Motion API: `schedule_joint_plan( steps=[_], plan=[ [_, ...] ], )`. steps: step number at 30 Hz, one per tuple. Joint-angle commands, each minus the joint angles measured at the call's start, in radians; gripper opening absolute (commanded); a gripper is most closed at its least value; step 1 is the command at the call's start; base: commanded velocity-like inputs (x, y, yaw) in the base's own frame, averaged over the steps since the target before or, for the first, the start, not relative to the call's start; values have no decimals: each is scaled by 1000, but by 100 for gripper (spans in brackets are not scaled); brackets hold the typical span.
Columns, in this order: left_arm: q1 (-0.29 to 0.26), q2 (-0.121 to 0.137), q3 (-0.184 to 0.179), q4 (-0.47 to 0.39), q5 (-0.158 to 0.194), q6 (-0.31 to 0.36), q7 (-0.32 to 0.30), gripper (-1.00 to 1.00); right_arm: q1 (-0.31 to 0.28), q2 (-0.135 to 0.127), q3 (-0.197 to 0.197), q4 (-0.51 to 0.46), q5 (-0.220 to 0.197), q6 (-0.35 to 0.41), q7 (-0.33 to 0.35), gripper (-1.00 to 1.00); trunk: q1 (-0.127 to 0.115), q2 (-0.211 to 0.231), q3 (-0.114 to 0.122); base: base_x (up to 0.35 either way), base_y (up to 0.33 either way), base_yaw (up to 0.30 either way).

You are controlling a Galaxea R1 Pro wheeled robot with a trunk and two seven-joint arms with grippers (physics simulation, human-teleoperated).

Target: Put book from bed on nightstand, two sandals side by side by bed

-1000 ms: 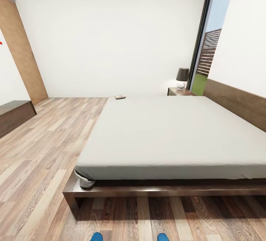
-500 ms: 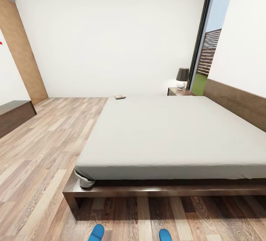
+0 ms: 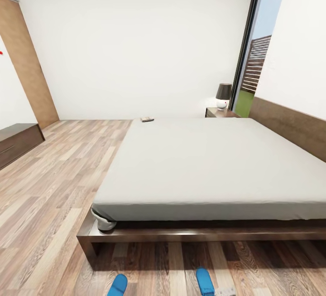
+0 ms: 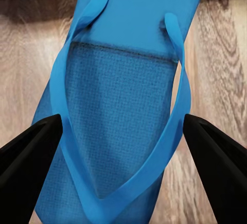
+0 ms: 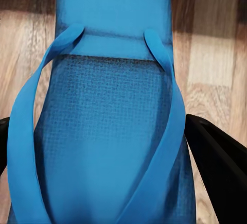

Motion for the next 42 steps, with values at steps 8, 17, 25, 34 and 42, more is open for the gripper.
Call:
schedule_joint_plan(
  steps=[8, 17, 25, 34, 42],
  plan=[
    [-5, -3, -6, -27, 35, 1, 11, -100, -23, -1, 6, -1, -16, -4, 0, -100, 0, 0, -1, 0, 0, 0],
    [-35, -1, -8, -36, 144, 9, 7, -100, -31, -2, 6, 1, -21, 3, 5, -100, 0, 0, -1, 0, 0, 0],
    [-36, 0, -7, -31, 180, 7, 5, -100, -32, -1, 6, 2, -22, 4, 6, -100, 0, 0, -1, 0, 0, 0],
    [-36, 0, -5, -30, 185, 6, 6, -100, -32, -3, 4, 2, -22, 2, 7, -100, 31, -56, -26, 0, 0, 0],
    [-36, 0, -5, -31, 185, 4, 6, -100, -32, -9, 0, 1, -22, -2, 11, -100, 61, -112, -51, 0, 0, 0]
  ],
)
